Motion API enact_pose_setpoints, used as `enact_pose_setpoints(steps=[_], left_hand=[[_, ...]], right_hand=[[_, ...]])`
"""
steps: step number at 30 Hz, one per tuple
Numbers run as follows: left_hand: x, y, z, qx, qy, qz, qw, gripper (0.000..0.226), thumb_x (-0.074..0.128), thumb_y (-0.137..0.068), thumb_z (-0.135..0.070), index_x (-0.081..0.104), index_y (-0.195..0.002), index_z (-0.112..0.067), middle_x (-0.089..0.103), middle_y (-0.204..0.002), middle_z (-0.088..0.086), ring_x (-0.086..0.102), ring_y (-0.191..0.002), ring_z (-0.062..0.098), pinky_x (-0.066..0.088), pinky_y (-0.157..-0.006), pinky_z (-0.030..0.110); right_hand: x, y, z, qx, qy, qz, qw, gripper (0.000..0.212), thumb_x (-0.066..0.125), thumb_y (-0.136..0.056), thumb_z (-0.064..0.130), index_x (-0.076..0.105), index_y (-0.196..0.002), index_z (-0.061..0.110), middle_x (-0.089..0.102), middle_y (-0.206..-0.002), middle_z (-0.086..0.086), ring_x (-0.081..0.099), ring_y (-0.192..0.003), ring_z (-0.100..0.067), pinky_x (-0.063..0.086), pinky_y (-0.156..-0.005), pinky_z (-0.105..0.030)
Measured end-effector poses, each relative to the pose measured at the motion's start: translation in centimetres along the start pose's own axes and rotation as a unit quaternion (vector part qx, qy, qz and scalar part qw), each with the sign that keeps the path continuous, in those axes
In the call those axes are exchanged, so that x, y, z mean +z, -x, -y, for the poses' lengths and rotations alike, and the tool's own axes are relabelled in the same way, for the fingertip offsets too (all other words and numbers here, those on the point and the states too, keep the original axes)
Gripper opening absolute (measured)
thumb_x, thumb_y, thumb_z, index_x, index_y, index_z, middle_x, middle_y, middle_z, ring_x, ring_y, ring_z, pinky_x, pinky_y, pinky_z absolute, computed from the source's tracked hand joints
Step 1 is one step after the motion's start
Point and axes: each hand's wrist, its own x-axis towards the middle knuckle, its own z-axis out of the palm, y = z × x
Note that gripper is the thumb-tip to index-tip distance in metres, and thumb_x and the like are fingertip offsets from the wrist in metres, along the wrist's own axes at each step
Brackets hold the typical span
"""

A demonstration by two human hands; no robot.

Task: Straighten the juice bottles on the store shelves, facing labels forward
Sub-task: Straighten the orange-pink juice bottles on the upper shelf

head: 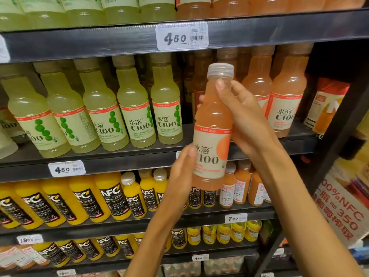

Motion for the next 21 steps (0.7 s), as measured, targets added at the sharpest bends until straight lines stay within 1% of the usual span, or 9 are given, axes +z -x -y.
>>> enact_pose_setpoints(steps=[2,3,5,6,9,12,14,17,21], left_hand=[[0.4,-0.6,0.1,0.027,-0.063,-0.033,0.997,0.054,0.06,-0.08,-0.048,0.046,-0.128,-0.029,0.067,-0.113,-0.015,0.062,-0.106,0.002,0.05,-0.084,0.018],[0.6,-0.8,0.3,0.037,-0.104,-0.059,0.992,0.063,0.067,-0.075,-0.045,0.042,-0.13,-0.029,0.065,-0.116,-0.013,0.061,-0.107,0.003,0.05,-0.086,0.022],[0.8,-1.5,0.6,0.05,-0.187,-0.094,0.977,0.078,0.071,-0.068,-0.047,0.039,-0.136,-0.026,0.058,-0.125,-0.005,0.057,-0.113,0.009,0.049,-0.094,0.032],[0.8,-1.8,0.7,0.056,-0.213,-0.108,0.969,0.08,0.071,-0.068,-0.045,0.038,-0.138,-0.025,0.057,-0.127,-0.003,0.056,-0.115,0.01,0.048,-0.097,0.033],[0.6,-3.1,0.8,0.074,-0.251,-0.145,0.954,0.076,0.077,-0.074,-0.036,0.04,-0.139,-0.023,0.055,-0.13,-0.003,0.053,-0.115,0.007,0.045,-0.097,0.022],[0.7,-4.2,0.9,0.08,-0.267,-0.15,0.948,0.077,0.075,-0.076,-0.038,0.039,-0.141,-0.021,0.05,-0.132,-0.005,0.049,-0.118,0.006,0.043,-0.097,0.023],[0.7,-4.7,0.9,0.093,-0.265,-0.164,0.946,0.076,0.075,-0.076,-0.037,0.04,-0.141,-0.019,0.048,-0.131,-0.003,0.048,-0.117,0.006,0.043,-0.097,0.022],[0.8,-5.0,1.2,0.097,-0.249,-0.177,0.947,0.078,0.074,-0.073,-0.041,0.041,-0.139,-0.019,0.05,-0.13,-0.003,0.049,-0.118,0.007,0.046,-0.099,0.03],[1.1,-5.1,1.4,0.098,-0.239,-0.199,0.945,0.081,0.07,-0.067,-0.045,0.041,-0.139,-0.023,0.051,-0.133,-0.006,0.049,-0.12,0.008,0.044,-0.101,0.034]], right_hand=[[0.4,-0.5,0.2,-0.001,0.004,-0.026,1.0,0.041,0.057,-0.093,0.026,0.049,-0.128,0.008,0.07,-0.097,-0.01,0.067,-0.086,-0.02,0.056,-0.078,-0.034],[0.6,-0.6,0.2,0.0,0.009,-0.032,0.999,0.042,0.058,-0.092,0.025,0.048,-0.129,0.008,0.069,-0.099,-0.01,0.067,-0.086,-0.02,0.056,-0.078,-0.033],[0.8,-1.0,0.3,-0.006,0.023,-0.037,0.999,0.044,0.06,-0.091,0.023,0.047,-0.13,0.01,0.069,-0.103,-0.01,0.067,-0.088,-0.019,0.056,-0.079,-0.031],[0.9,-1.2,0.3,-0.012,0.028,-0.036,0.999,0.044,0.061,-0.091,0.023,0.047,-0.131,0.011,0.069,-0.104,-0.009,0.067,-0.089,-0.017,0.056,-0.079,-0.03],[1.1,-1.9,0.3,-0.027,0.028,-0.031,0.999,0.043,0.061,-0.091,0.022,0.047,-0.13,0.011,0.072,-0.092,-0.001,0.068,-0.083,-0.012,0.057,-0.075,-0.027],[1.4,-2.8,0.4,-0.046,0.044,-0.039,0.997,0.037,0.06,-0.092,0.021,0.048,-0.123,0.005,0.07,-0.078,0.004,0.066,-0.072,-0.01,0.055,-0.069,-0.026],[1.5,-3.2,0.4,-0.061,0.066,-0.048,0.995,0.033,0.06,-0.093,0.022,0.047,-0.118,0.005,0.069,-0.079,0.001,0.065,-0.073,-0.012,0.055,-0.071,-0.03],[1.5,-3.4,0.2,-0.081,0.104,-0.055,0.99,0.032,0.058,-0.093,0.024,0.047,-0.117,0.006,0.068,-0.085,-0.002,0.066,-0.078,-0.014,0.056,-0.076,-0.033],[1.7,-3.4,-0.1,-0.108,0.127,-0.059,0.984,0.027,0.055,-0.095,0.022,0.046,-0.114,0.004,0.062,-0.087,-0.014,0.06,-0.079,-0.02,0.052,-0.074,-0.038]])
